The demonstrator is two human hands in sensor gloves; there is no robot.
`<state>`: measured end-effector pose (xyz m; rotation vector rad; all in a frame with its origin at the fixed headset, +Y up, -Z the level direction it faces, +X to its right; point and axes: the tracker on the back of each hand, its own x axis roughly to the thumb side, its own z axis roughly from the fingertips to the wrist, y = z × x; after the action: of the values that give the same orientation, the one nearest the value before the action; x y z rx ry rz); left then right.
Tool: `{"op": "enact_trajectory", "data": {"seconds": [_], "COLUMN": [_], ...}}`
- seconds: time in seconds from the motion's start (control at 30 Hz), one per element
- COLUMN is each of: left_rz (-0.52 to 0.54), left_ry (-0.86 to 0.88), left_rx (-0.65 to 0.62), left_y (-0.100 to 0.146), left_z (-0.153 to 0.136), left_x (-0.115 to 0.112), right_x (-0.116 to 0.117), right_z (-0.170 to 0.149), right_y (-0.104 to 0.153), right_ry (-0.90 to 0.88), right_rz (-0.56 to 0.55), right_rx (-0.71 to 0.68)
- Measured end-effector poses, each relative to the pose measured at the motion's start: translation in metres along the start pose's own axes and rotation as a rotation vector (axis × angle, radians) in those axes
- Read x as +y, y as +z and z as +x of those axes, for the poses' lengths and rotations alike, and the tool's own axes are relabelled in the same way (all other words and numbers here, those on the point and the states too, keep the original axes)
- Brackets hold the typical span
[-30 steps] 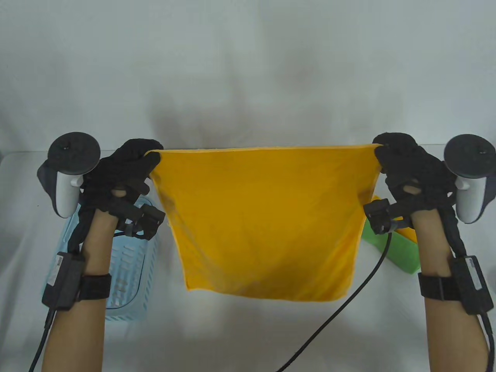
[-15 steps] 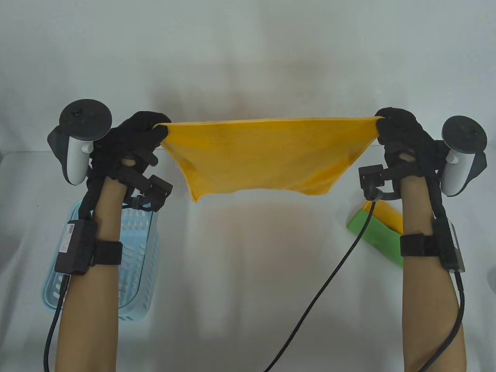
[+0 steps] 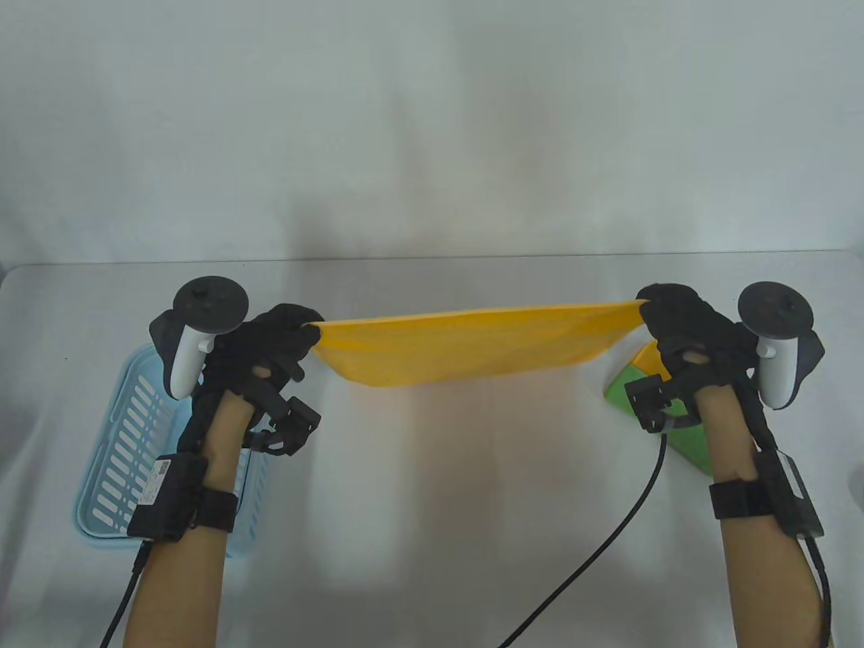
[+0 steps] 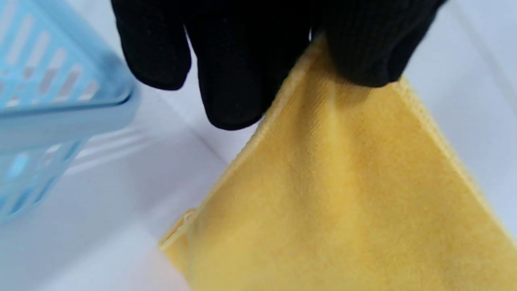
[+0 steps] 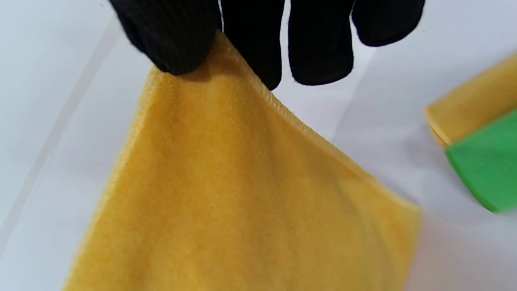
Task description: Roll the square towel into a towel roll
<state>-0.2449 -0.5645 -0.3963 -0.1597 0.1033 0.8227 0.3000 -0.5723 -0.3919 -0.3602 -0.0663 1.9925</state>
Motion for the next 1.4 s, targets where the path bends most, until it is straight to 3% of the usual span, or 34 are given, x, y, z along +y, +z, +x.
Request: {"op": "enact_trajectory", "data": {"seconds": [0.27, 0.5, 0.57, 0.9, 1.03, 1.13, 1.4], "left_rz": [-0.129, -0.258, -0.281, -0.46, -0.459, -0.362, -0.233], "left_ry": [-0.149, -0.297, -0.332, -0.425, -0.444, -0.429, -0.372], "left_rx": [-0.015, -0.11, -0.103, -0.125, -0.098, -0.085, 0.039], "left_y": [0.033, 0.068, 0.079, 0.11, 0.107, 0.098, 0.05], "left_z": [-0.023, -0.026, -0.031, -0.044, -0.046, -0.04, -0.029], "left_x": [-0.034, -0.048, -0.054, -0.078, -0.084, -0.08, -0.073], "right_x": [-0.008, -0.017, -0.018, -0.021, -0.021, -0.02, -0.005], "right_z": [-0.054, -0.077, -0.086, -0.122, -0.121, -0.115, -0.097], "right_y": [0.031, 0.059, 0.067, 0.092, 0.092, 0.084, 0.048], "right_ry": [-0.002, 0.11, 0.134, 0.183, 0.188, 0.194, 0.175], "right_rz": [0.177, 0.306, 0.377, 0.519, 0.494, 0.405, 0.243], "right_rx": [0.015, 0.012, 0.015, 0.087, 0.082, 0.054, 0.052]}}
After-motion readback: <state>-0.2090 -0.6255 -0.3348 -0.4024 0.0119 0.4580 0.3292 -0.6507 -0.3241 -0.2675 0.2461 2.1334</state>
